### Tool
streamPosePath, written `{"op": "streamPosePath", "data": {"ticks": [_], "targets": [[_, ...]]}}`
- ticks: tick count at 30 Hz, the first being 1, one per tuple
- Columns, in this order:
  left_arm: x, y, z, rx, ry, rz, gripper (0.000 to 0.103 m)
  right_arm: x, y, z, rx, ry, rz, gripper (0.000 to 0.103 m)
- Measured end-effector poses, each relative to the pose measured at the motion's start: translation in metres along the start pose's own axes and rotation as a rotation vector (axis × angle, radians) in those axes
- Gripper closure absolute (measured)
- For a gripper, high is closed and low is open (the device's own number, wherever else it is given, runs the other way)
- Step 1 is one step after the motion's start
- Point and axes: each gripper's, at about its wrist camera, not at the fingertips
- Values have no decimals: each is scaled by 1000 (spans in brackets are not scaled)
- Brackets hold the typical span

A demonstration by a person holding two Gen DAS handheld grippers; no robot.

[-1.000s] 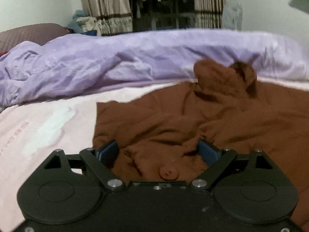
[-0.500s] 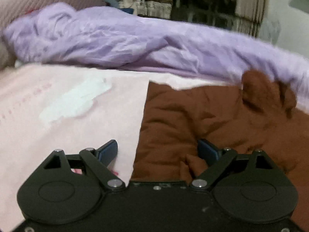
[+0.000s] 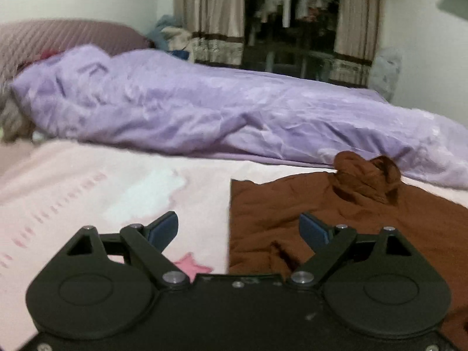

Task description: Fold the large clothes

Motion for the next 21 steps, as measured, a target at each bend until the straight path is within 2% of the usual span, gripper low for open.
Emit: {"op": "streamPosePath", "data": {"ticks": [2, 4, 6, 7, 8, 9, 11, 13, 16, 18, 20, 21], "targets": [[20, -2, -8, -32, -7, 4, 11, 30, 5, 10, 0, -2, 26, 17], [46, 1, -15, -42, 25, 8, 11, 61, 16, 18, 11, -5, 46, 17], [71, 12, -20, -29, 85, -11, 11, 85, 28, 19, 36, -21, 43, 26], [82, 18, -19, -28, 110, -19, 11, 94, 35, 16, 54, -29, 40, 39], [92, 28, -16, -38, 135, -24, 11, 104, 45, 9, 77, -38, 45, 49], [102, 41, -10, -67, 153, -30, 11, 112, 53, 3, 90, -48, 57, 51], [114, 65, -1, -117, 148, -67, 11, 125, 70, -9, 75, -70, 89, 52], [122, 87, 8, -116, 131, -100, 11, 133, 86, -34, 97, -122, 75, 54], [122, 112, 29, -131, 201, -141, 11, 131, 112, -86, 239, -170, 28, 54], [114, 126, 47, -215, 173, -168, 11, 120, 130, -111, 311, -158, -14, 54], [104, 140, 56, -307, 68, -229, 9, 104, 143, -117, 327, -126, -81, 53], [106, 144, 52, -304, 77, -223, 9, 103, 150, -114, 326, -115, -52, 53]]}}
Point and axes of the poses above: each gripper's, at about its wrist camera, not at the fingertips, and x roughly against the way its jaws point, z to its right, y to its underside, and after that the axes turned 2 degrees about -y, right-handed
